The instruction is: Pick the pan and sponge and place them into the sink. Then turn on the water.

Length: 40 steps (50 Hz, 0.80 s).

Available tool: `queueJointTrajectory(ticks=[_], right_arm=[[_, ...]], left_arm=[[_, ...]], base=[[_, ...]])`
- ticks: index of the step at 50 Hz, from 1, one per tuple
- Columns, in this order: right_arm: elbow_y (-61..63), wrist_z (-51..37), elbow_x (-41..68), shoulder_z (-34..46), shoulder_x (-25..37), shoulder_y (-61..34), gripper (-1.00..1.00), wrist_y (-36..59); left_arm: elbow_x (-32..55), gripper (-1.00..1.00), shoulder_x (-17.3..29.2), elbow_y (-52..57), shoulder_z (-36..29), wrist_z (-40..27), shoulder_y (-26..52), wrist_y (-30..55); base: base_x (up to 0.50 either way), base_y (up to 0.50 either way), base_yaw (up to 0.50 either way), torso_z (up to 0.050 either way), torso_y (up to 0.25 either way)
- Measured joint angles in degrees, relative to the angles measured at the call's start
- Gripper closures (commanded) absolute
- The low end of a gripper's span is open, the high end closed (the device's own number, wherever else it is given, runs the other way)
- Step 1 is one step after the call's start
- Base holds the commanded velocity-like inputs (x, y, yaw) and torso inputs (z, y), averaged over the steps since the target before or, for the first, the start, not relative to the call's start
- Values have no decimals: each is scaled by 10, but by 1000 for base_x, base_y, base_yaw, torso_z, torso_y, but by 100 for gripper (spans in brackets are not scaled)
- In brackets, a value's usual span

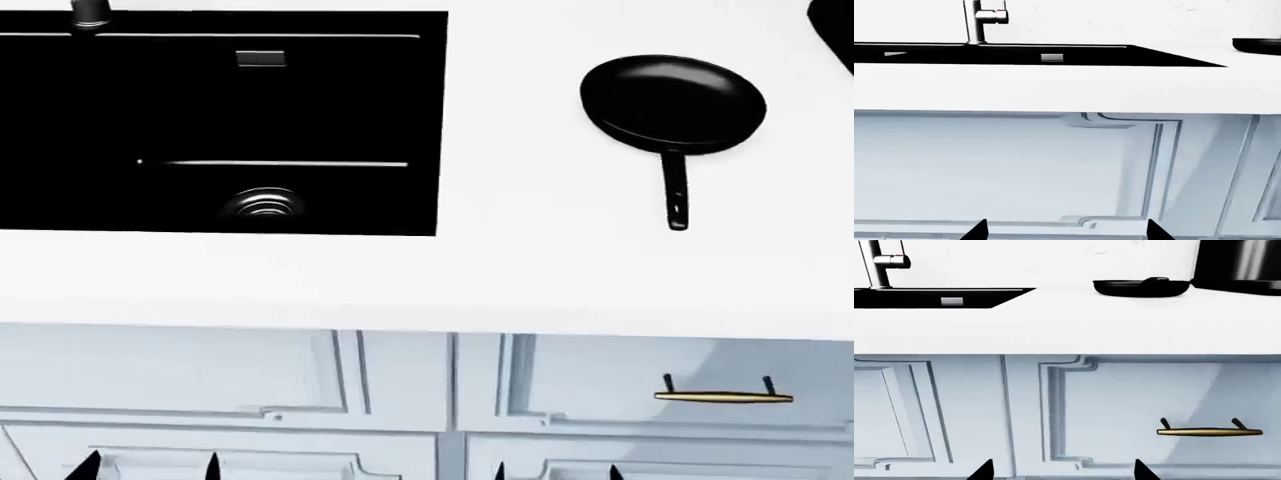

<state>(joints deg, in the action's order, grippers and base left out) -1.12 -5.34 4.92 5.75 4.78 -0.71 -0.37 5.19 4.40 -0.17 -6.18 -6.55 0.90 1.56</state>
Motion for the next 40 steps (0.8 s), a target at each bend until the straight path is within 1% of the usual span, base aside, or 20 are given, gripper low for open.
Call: queueJointTrajectory(ticks=[12, 15, 40], right_arm=[[0, -6, 6, 11, 9, 1, -100, -11], [0, -8, 8, 13, 11, 0, -100, -12], [-1, -29, 20, 26, 21, -2, -100, -12]], left_arm=[[11, -100, 10, 0, -7, -7, -1, 0], [14, -100, 12, 0, -9, -8, -2, -2], [15, -100, 26, 3, -28, -27, 1, -3]], base=[[272, -479, 0, 0, 0], [230, -263, 0, 0, 0], [0, 0, 0, 0, 0]])
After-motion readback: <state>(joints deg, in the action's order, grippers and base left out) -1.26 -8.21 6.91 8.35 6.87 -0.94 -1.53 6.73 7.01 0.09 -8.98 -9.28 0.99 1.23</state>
